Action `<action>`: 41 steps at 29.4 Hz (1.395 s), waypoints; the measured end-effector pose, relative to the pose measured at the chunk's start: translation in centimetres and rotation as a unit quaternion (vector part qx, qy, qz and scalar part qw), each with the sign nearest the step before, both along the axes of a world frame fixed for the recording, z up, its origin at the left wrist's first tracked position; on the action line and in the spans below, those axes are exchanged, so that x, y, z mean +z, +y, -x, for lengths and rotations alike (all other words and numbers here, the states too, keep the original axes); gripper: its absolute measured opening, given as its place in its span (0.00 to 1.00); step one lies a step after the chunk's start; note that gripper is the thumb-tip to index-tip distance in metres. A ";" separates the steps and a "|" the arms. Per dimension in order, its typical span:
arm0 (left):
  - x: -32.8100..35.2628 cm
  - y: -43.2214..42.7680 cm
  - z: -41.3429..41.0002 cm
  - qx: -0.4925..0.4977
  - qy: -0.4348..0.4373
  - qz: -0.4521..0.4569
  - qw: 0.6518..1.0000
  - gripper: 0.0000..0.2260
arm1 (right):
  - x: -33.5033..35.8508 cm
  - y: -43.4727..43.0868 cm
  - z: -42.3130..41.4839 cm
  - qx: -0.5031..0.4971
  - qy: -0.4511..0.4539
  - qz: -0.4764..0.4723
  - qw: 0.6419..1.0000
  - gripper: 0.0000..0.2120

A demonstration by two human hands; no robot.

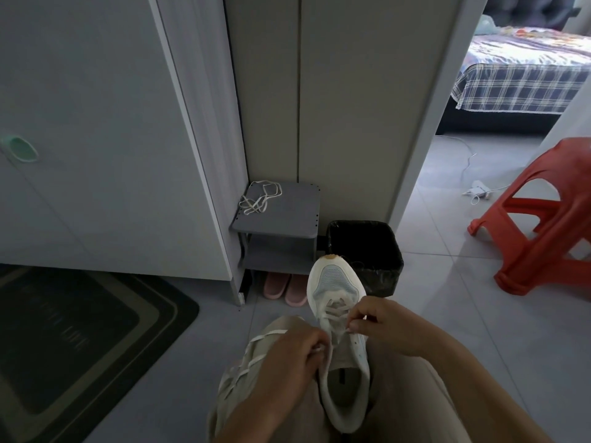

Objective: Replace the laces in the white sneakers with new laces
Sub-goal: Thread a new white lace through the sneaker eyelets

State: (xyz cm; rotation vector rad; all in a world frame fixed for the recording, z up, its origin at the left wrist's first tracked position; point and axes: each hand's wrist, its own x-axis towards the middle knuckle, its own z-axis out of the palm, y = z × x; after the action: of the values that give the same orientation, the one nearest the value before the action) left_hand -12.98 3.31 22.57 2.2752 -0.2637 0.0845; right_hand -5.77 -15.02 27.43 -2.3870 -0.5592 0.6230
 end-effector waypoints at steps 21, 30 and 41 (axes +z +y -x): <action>-1.1 0.6 0.4 -0.007 -0.134 -0.171 0.976 0.07 | -1.9 -1.1 1.5 -0.043 -0.112 -0.047 0.992 0.11; -1.2 0.3 -1.1 -0.006 -0.106 -0.121 0.987 0.08 | -1.9 0.7 0.9 0.075 -0.165 0.023 0.983 0.08; 0.7 -0.3 -2.2 0.021 0.125 -0.127 0.984 0.10 | -2.2 2.9 1.4 0.015 -0.186 0.130 0.974 0.14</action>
State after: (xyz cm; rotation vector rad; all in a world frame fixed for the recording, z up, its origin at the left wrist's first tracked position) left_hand -10.81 3.01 23.31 2.5137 -0.0970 -0.2240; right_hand -7.20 -12.10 25.26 -2.7708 -0.7088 0.2716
